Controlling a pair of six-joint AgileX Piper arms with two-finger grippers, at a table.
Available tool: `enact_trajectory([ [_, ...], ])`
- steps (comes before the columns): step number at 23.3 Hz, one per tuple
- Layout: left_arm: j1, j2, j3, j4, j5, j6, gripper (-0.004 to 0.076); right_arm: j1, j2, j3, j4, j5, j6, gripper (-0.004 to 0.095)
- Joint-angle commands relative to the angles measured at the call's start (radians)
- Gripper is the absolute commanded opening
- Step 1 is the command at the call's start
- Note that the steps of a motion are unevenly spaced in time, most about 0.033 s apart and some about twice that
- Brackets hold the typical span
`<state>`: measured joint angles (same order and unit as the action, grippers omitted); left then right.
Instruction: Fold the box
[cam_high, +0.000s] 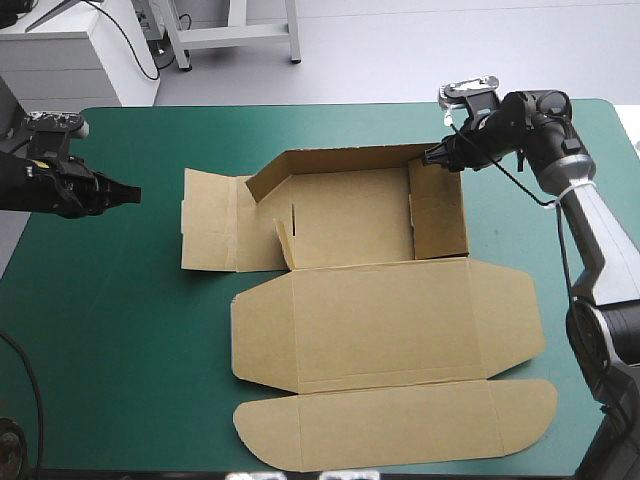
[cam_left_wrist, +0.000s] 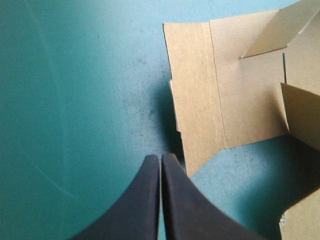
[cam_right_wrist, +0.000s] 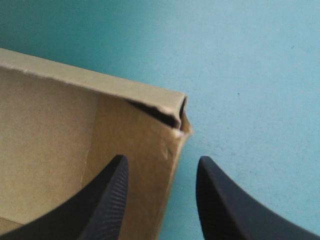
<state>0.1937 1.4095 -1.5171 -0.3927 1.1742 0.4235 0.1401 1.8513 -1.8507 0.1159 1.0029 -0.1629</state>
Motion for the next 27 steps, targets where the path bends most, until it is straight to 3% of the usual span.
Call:
enact_trajectory([
  [1,-0.004,-0.032,-0.025,-0.035,-0.031,0.000,-0.0008,-0.001,-0.065,-0.057,-0.008,-0.003,-0.004,0.0404],
  [11,-0.004,-0.032,-0.025,-0.033,-0.031,-0.002,-0.0008,-0.003,-0.104,-0.189,-0.033,0.246,0.060,0.0404],
  [27,-0.004,-0.032,-0.025,-0.048,-0.031,-0.005,-0.0008,-0.003,0.130,-0.185,-0.017,0.246,0.100,0.0403],
])
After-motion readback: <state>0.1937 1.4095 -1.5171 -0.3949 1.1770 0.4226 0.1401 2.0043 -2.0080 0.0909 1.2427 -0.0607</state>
